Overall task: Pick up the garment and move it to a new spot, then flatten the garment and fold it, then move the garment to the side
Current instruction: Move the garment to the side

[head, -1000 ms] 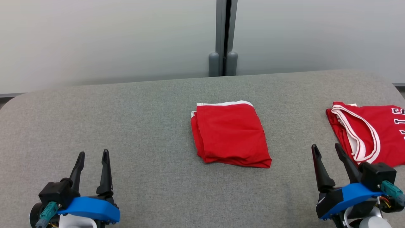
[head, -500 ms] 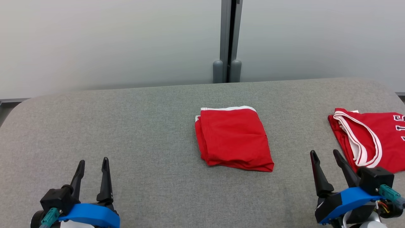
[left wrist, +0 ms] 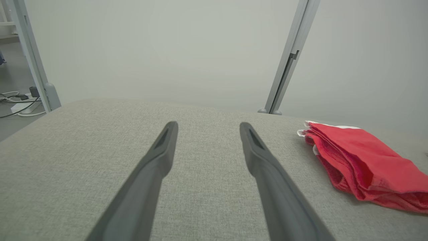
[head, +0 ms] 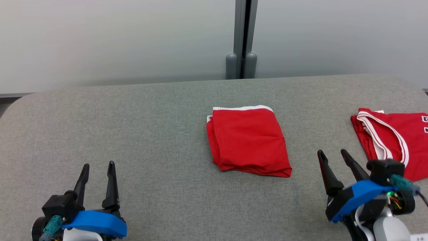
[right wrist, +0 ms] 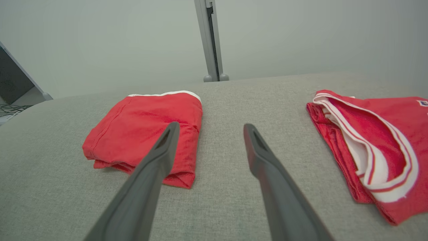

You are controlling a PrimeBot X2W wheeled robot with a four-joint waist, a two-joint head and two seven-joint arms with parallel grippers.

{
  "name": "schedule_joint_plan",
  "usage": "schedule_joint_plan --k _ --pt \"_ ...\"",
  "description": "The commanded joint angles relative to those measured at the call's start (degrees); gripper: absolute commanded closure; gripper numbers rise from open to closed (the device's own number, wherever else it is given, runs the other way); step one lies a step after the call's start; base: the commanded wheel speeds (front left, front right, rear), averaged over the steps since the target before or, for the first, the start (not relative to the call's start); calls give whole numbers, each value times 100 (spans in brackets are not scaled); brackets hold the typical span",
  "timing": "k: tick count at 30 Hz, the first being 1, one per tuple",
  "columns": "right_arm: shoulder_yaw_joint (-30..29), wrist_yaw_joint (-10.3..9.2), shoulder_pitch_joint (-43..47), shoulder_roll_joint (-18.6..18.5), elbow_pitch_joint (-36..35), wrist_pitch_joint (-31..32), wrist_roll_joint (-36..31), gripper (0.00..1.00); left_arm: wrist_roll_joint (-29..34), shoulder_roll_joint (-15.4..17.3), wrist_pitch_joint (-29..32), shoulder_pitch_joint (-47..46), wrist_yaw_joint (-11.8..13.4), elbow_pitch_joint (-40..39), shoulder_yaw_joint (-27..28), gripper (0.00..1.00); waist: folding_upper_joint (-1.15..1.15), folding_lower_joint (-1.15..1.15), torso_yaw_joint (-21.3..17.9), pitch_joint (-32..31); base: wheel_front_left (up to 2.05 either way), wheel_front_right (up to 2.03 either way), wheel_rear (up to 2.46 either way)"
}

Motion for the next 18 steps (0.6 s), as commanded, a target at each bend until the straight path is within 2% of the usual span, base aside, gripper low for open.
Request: schedule_joint_plan --k 1,11,16,18 --pt "-10 1 -320 -2 85 239 61 0 58 9 -25 -124 -34 -54 1 0 0 0 50 99 0 0 0" --pt "-150 1 -2208 1 1068 2394 192 0 182 -41 -25 -726 -58 -439 -228 0 0 0 535 1027 0 0 0" --pt "-463 1 -2749 1 1716 2874 -139 0 220 -124 -25 -977 -79 -501 -414 0 0 0 858 1339 0 0 0" --pt "-526 1 -2821 3 1831 2879 -197 0 226 -134 -25 -1003 -83 -516 -437 0 0 0 905 1383 0 0 0"
